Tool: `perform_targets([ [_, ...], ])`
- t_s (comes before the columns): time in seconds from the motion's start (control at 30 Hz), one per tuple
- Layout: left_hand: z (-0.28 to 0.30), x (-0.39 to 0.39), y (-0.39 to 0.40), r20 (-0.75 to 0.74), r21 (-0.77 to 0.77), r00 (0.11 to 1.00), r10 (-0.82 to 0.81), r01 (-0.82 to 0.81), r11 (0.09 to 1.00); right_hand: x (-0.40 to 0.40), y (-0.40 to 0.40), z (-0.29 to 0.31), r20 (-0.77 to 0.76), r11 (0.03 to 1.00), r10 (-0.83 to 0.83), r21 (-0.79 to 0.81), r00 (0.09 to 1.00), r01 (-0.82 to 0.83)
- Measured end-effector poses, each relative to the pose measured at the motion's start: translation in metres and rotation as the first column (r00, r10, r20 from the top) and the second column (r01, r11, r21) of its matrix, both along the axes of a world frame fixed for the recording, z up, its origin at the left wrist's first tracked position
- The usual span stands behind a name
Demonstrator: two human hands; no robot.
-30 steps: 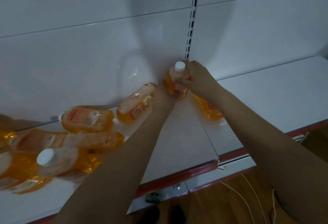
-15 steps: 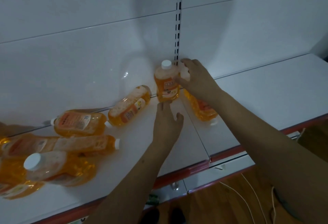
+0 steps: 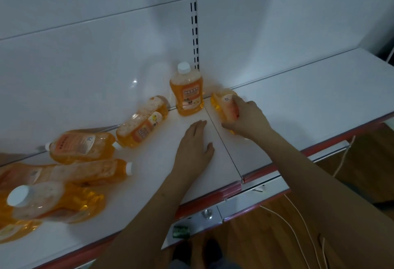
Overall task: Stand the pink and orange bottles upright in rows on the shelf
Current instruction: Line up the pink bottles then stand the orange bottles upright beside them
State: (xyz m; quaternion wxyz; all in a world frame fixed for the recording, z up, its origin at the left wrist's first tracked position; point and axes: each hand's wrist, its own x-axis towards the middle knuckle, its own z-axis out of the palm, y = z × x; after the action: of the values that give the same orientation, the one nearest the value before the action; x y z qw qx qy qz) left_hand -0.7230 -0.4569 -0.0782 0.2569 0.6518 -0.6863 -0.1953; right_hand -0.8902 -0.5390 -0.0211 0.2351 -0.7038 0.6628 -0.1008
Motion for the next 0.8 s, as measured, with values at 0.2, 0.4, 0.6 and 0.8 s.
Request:
perform_targets([
  [0.2,0.026,0.006,-0.015,0.092,-0.168,0.987,-0.130,0.144,0.975,-0.026,0.026,0.044,0.342,0.977,-0.008,0.202,0.940,-0.065],
  [0.4,0.038,0.013,-0.009,-0.113,-0.132,0.971,-0.212,0.197,0.972,-0.018,0.043,0.075,0.340,0.917,0.154,0.300,0.928,-0.262],
  [0.6,0.035,0.031,-0.001,-0.429,0.013,0.903,-0.029,0.038,0.999,-0.002,0.044,0.092,0.353,0.935,0.315,0.043,0.881,-0.352],
  [0.8,0.039,0.039,-0.016,-0.306,-0.065,0.952,-0.005,-0.015,0.998,0.035,0.032,0.093,0.176,0.893,0.448,-0.137,0.877,-0.429],
])
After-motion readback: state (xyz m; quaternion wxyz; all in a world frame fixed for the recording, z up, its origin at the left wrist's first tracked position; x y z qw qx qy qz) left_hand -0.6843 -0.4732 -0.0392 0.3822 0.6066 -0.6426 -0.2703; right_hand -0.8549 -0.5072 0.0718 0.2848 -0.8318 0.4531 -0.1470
